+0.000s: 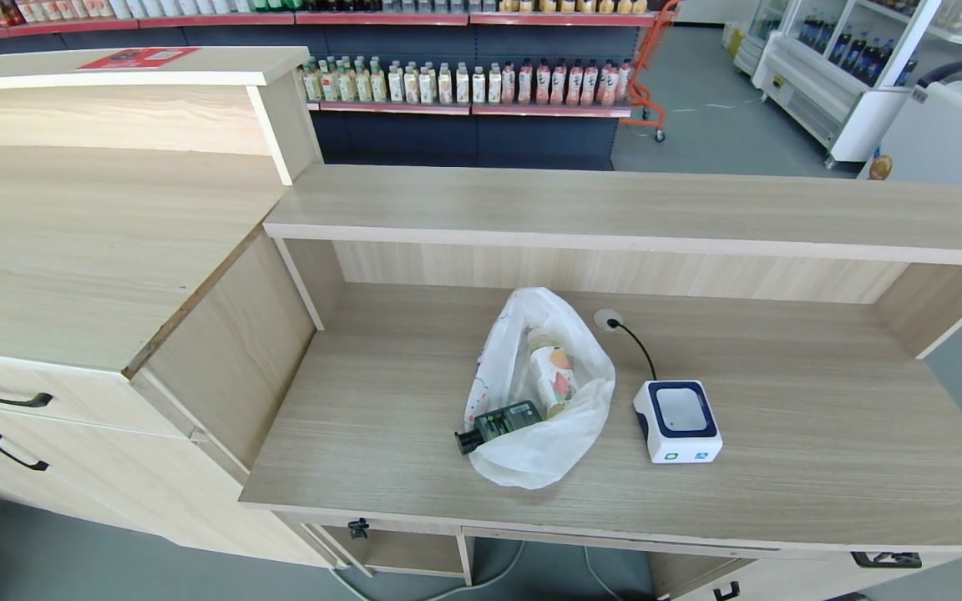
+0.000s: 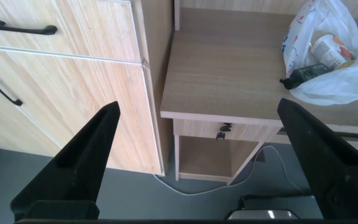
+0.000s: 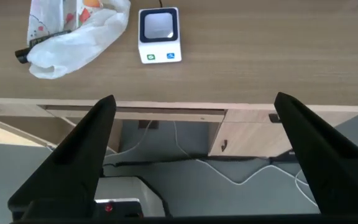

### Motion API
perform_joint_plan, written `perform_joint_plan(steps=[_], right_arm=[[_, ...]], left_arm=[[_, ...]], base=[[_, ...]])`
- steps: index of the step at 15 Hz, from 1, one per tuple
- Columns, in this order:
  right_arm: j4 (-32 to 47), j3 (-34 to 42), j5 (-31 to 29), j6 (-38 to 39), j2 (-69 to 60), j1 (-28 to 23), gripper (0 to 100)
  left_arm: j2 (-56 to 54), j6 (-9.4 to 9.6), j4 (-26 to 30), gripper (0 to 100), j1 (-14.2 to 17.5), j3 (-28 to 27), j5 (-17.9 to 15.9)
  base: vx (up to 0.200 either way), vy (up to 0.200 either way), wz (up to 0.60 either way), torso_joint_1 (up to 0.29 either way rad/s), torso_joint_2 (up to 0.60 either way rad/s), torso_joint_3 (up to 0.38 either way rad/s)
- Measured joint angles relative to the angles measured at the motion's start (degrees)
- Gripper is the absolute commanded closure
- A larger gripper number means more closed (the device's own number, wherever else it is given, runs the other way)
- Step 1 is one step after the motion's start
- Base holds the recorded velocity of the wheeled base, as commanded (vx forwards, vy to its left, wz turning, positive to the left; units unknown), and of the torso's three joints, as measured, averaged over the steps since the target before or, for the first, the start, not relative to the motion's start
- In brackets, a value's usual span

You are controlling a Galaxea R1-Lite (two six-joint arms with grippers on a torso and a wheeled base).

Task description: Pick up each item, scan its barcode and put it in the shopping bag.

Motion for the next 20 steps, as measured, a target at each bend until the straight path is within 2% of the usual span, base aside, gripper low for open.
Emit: perform_joint_plan(steps=[4,5,16,20], right_arm=[[0.0,0.2,-0.1,0.6,-4.5,0.8,0],[0.0,0.2,-0.1,0.7,-4.9,0.9,100],[0.0,0.2,-0.1,0.9,-5.4,0.9,100],[0.1,0.2,-0.1,0.9,-5.4,0.9,100]], left_arm=[[0.0,0.0,0.0,0,0.0,0.0,0.0],[0.0,0.0,0.0,0,0.0,0.0,0.0],[0.0,0.07,0.0,0,0.0,0.0,0.0],[0.0,0.48,0.0,0,0.0,0.0,0.0]], base=[[0.0,0.0,0.0,0.0,0.0,0.0],[0.0,0.0,0.0,0.0,0.0,0.0],[0.0,0.0,0.0,0.0,0.0,0.0],[0.0,-0.2,0.0,0.002,0.0,0.002]])
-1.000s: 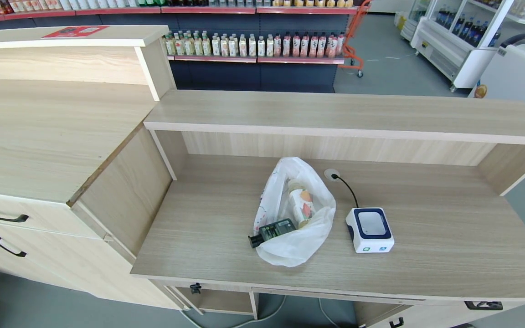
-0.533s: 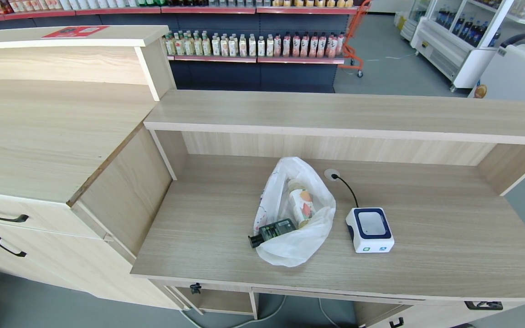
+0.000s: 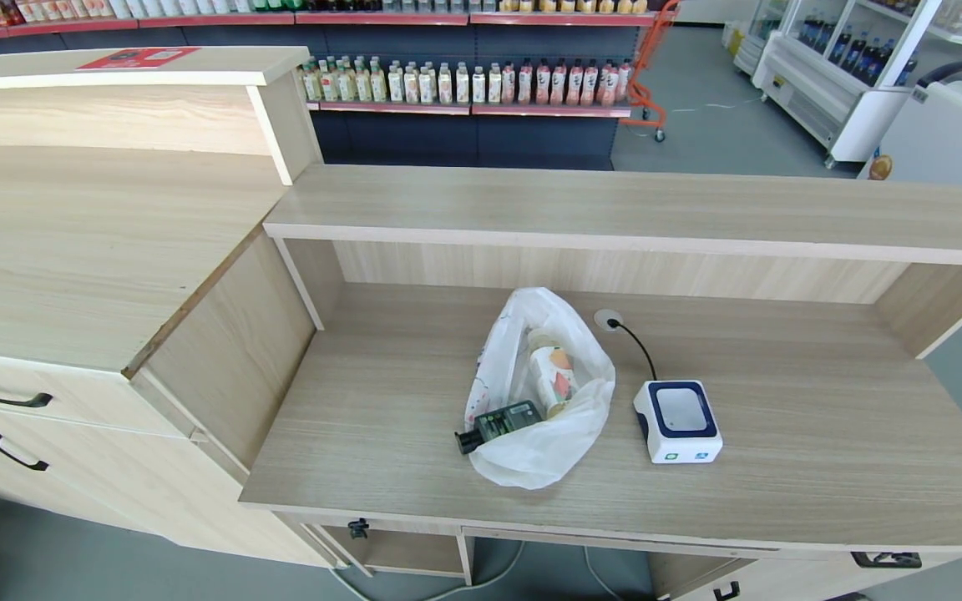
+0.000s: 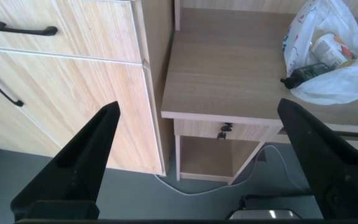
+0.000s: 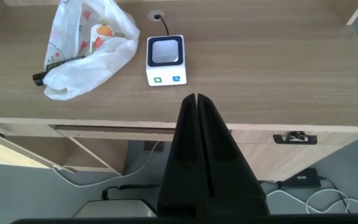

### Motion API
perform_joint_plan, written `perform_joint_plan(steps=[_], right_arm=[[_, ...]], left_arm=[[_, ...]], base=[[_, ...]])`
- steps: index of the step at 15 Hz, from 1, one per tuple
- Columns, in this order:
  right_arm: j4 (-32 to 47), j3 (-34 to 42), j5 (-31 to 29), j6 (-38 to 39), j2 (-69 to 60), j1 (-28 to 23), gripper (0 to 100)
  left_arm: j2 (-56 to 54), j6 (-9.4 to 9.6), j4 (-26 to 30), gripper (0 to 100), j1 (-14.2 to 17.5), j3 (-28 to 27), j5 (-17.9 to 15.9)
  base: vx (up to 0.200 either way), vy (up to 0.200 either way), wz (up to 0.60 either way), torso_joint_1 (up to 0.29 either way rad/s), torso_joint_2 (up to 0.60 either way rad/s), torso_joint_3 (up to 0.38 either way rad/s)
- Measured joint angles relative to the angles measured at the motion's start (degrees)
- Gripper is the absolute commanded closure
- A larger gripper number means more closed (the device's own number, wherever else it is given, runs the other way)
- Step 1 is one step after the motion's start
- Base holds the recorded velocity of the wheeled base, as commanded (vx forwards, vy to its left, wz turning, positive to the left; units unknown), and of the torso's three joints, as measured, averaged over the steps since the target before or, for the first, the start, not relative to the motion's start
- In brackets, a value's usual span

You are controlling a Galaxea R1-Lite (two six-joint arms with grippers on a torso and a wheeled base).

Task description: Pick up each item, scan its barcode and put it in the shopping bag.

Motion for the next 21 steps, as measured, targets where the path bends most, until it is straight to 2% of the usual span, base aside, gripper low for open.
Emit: perform_joint_plan(steps=[8,13,21], right_arm=[[0.0,0.0,0.0,0.0,0.0,0.0,100],[0.0,0.0,0.0,0.0,0.1,-0.1,100],[0.0,0.0,0.0,-0.1,0.1,0.0,100]], left_arm=[[0.0,0.28,0.0,0,0.0,0.0,0.0],[0.0,-0.05,0.0,0,0.0,0.0,0.0],[0.0,0.11,0.1,0,0.0,0.0,-0.1]], base=[[0.0,-0.2,0.0,0.004,0.0,0.002],[0.0,0.0,0.0,0.0,0.0,0.0],[0.2,0.0,0.0,0.005,0.0,0.0]])
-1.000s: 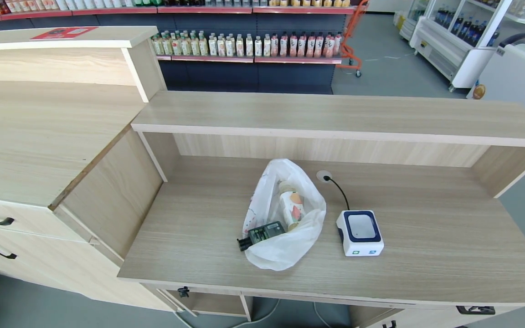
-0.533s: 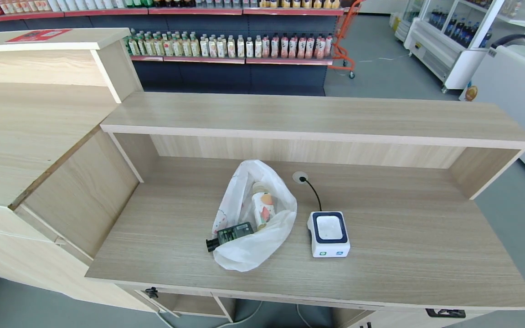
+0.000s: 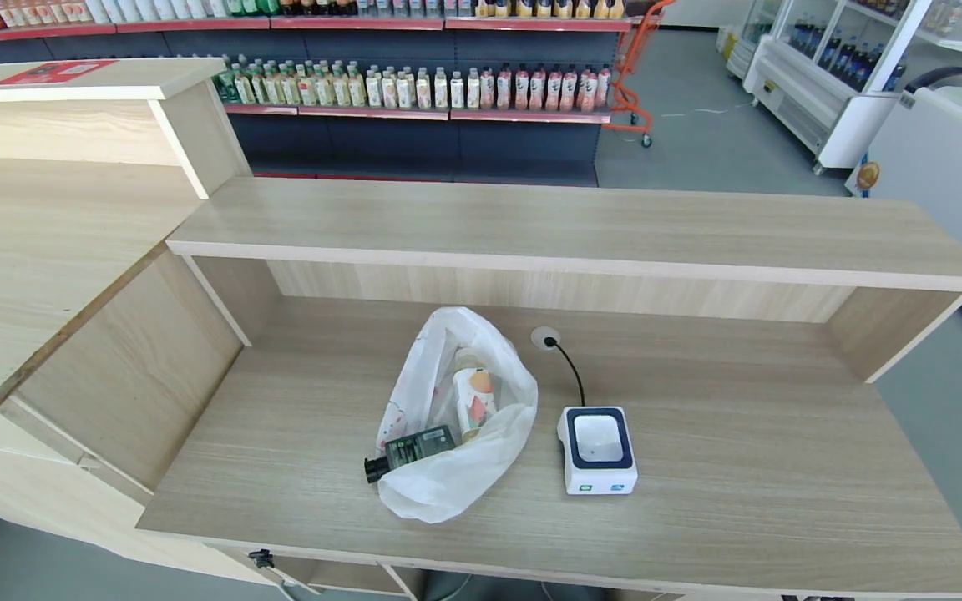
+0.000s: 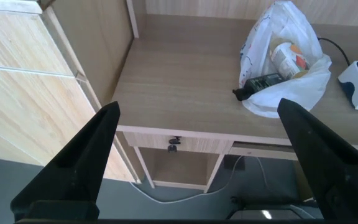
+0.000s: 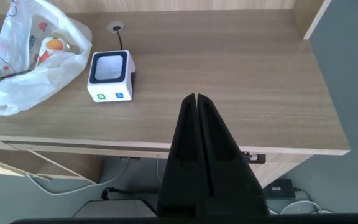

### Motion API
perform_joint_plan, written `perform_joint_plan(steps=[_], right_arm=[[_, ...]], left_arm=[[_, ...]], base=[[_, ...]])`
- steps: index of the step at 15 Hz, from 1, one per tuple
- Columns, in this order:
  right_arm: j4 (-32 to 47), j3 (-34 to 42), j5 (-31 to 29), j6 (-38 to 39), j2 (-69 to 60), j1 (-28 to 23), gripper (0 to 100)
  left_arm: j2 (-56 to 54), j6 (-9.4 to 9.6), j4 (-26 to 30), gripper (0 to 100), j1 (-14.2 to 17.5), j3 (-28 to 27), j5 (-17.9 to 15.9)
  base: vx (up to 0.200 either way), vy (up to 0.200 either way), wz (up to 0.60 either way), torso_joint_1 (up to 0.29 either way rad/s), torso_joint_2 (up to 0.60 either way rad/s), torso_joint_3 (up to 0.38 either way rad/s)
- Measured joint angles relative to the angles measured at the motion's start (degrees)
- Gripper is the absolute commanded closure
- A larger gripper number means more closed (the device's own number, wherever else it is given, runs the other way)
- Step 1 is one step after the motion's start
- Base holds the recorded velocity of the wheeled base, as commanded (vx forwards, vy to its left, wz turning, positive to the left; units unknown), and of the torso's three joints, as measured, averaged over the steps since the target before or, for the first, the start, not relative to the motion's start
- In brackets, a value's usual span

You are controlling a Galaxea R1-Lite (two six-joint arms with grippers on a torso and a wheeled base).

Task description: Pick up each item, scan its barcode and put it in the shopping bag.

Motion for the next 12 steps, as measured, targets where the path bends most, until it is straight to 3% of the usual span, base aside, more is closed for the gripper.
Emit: perform_joint_plan(steps=[2,12], right_arm=[[0.0,0.0,0.0,0.0,0.0,0.0,100],[0.0,0.0,0.0,0.0,0.1,0.0,100]], left_arm=[[0.0,0.0,0.0,0,0.0,0.0,0.0],[0.0,-0.29,-0.1,0,0.0,0.0,0.1]], base=[[0.2,0.0,0.0,0.005,0.0,0.002],[0.0,0.0,0.0,0.0,0.0,0.0]])
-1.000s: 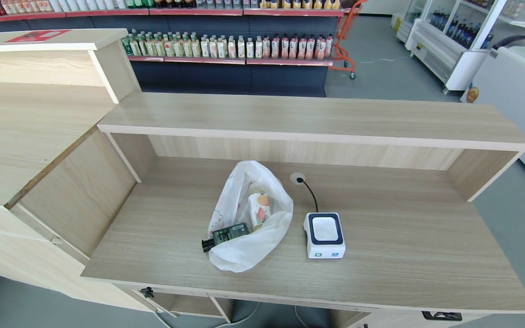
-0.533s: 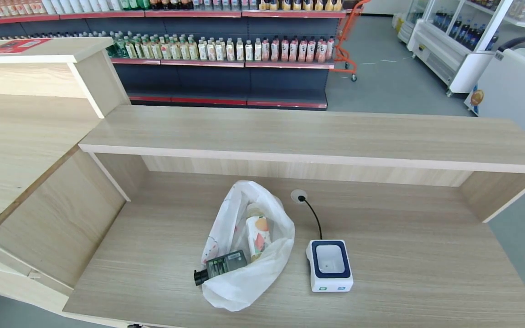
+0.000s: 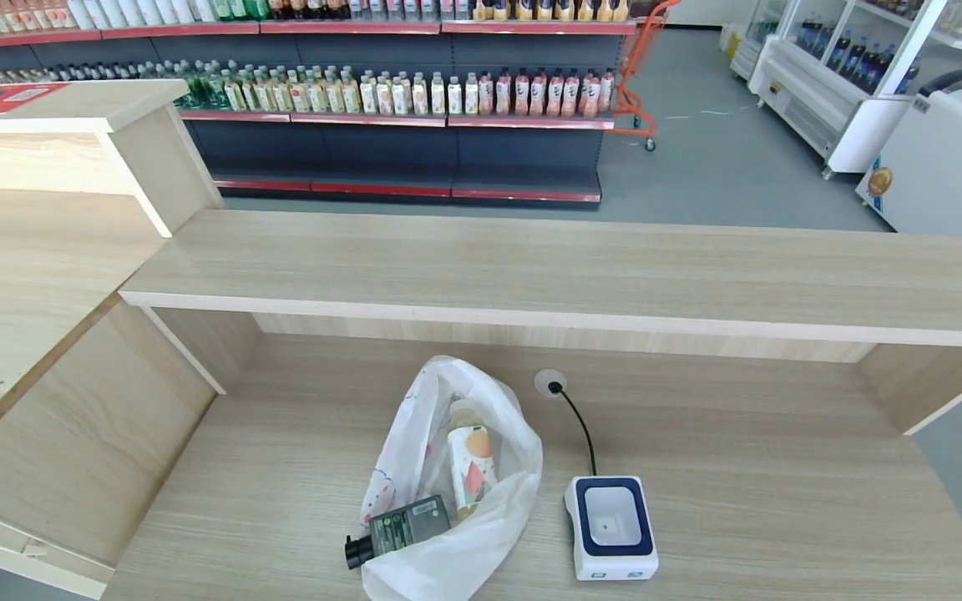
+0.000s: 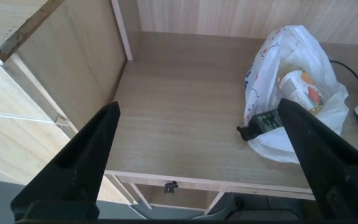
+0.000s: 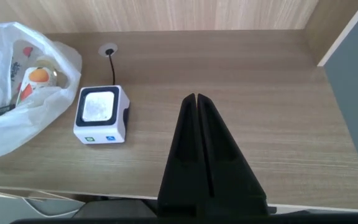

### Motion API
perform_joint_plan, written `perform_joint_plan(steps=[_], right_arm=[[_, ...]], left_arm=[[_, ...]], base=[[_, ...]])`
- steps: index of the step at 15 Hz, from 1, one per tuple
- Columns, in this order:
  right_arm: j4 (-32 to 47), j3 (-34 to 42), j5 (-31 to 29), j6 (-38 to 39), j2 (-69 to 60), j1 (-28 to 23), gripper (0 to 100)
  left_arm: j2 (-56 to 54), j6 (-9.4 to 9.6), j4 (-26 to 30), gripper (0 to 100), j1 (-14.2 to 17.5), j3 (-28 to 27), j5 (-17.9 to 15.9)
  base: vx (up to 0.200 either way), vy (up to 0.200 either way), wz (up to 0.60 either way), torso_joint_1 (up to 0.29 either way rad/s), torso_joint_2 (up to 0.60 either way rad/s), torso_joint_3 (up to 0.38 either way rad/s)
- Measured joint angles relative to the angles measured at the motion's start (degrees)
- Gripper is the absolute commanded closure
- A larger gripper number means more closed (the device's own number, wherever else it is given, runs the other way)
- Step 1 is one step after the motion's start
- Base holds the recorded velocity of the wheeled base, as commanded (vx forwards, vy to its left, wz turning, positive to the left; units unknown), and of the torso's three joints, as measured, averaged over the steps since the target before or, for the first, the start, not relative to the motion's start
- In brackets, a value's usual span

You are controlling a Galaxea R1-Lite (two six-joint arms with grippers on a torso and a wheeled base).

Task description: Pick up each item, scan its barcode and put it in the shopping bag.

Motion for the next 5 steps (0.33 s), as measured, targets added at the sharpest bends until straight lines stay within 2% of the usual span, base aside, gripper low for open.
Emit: perform_joint_plan(steps=[5], right_arm=[[0.0,0.0,-0.1,0.1,0.0,0.0,100]], left_arm=[[0.0,0.0,0.0,0,0.0,0.0,0.0]], base=[[0.0,0.0,0.0,0.0,0.0,0.0]])
